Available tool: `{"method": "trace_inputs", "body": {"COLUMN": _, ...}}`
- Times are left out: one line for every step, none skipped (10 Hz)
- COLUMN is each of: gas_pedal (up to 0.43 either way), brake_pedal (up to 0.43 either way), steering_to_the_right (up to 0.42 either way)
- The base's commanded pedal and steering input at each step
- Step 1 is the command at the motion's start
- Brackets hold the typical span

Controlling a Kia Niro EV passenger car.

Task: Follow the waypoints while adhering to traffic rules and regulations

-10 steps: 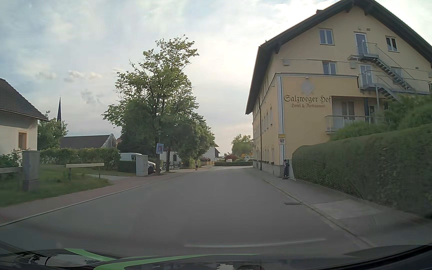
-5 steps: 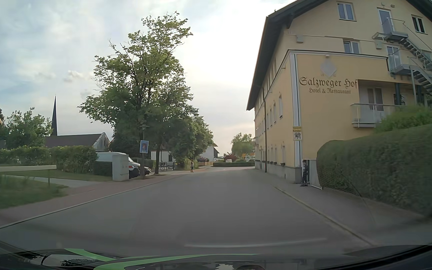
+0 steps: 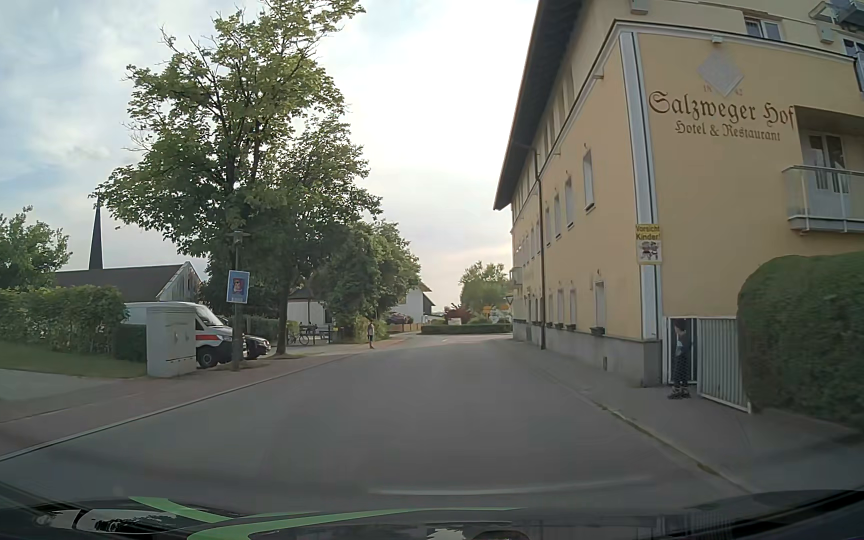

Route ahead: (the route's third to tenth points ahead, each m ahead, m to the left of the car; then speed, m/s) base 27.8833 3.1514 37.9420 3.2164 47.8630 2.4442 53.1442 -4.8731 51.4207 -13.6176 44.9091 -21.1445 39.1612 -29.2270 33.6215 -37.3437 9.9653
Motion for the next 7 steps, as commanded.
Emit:
{"method": "trace_inputs", "body": {"gas_pedal": 0.067, "brake_pedal": 0.0, "steering_to_the_right": 0.004}}
{"method": "trace_inputs", "body": {"gas_pedal": 0.067, "brake_pedal": 0.0, "steering_to_the_right": 0.004}}
{"method": "trace_inputs", "body": {"gas_pedal": 0.067, "brake_pedal": 0.0, "steering_to_the_right": 0.005}}
{"method": "trace_inputs", "body": {"gas_pedal": 0.067, "brake_pedal": 0.0, "steering_to_the_right": 0.005}}
{"method": "trace_inputs", "body": {"gas_pedal": 0.067, "brake_pedal": 0.0, "steering_to_the_right": 0.005}}
{"method": "trace_inputs", "body": {"gas_pedal": 0.067, "brake_pedal": 0.0, "steering_to_the_right": 0.005}}
{"method": "trace_inputs", "body": {"gas_pedal": 0.067, "brake_pedal": 0.0, "steering_to_the_right": 0.005}}
